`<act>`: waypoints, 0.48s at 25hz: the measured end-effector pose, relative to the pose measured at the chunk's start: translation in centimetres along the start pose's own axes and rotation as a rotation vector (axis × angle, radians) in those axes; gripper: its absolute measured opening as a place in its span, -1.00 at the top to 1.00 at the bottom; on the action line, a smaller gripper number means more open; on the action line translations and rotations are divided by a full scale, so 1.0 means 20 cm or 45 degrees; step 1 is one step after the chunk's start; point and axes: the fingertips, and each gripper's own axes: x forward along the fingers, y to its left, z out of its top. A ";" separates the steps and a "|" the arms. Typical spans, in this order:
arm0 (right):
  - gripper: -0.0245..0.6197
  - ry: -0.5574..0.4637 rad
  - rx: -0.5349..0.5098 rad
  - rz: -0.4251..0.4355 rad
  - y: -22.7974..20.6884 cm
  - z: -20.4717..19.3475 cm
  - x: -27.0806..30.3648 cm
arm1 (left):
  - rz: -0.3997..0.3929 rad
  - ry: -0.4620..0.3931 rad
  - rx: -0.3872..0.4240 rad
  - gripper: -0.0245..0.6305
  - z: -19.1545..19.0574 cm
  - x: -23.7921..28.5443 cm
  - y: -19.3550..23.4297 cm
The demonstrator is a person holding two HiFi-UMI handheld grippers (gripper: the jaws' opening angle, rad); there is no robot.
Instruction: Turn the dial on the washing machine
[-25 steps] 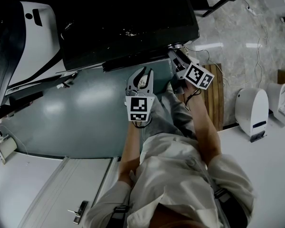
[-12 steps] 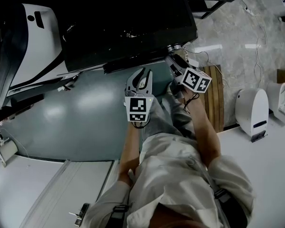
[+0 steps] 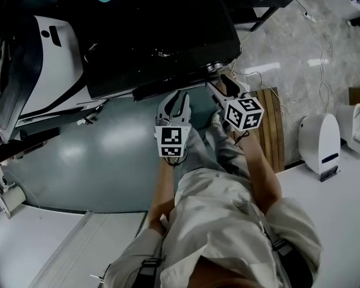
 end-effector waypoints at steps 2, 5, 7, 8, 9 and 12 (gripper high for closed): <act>0.09 -0.001 -0.100 -0.001 0.04 0.04 -0.04 | 0.006 -0.005 0.000 0.68 0.03 -0.02 -0.01; 0.09 -0.009 -0.224 -0.002 0.09 0.10 -0.10 | 0.018 -0.020 0.005 0.68 0.08 -0.05 -0.02; 0.09 -0.018 -0.280 0.005 0.12 0.14 -0.14 | 0.029 -0.028 0.013 0.68 0.11 -0.08 -0.02; 0.09 -0.022 -0.301 0.010 0.13 0.15 -0.15 | 0.035 -0.031 0.014 0.68 0.13 -0.09 -0.02; 0.09 -0.024 -0.320 0.013 0.15 0.16 -0.17 | 0.042 -0.031 0.012 0.68 0.13 -0.11 -0.02; 0.09 -0.029 -0.381 0.004 0.18 0.19 -0.25 | 0.059 -0.032 -0.001 0.68 0.16 -0.16 -0.04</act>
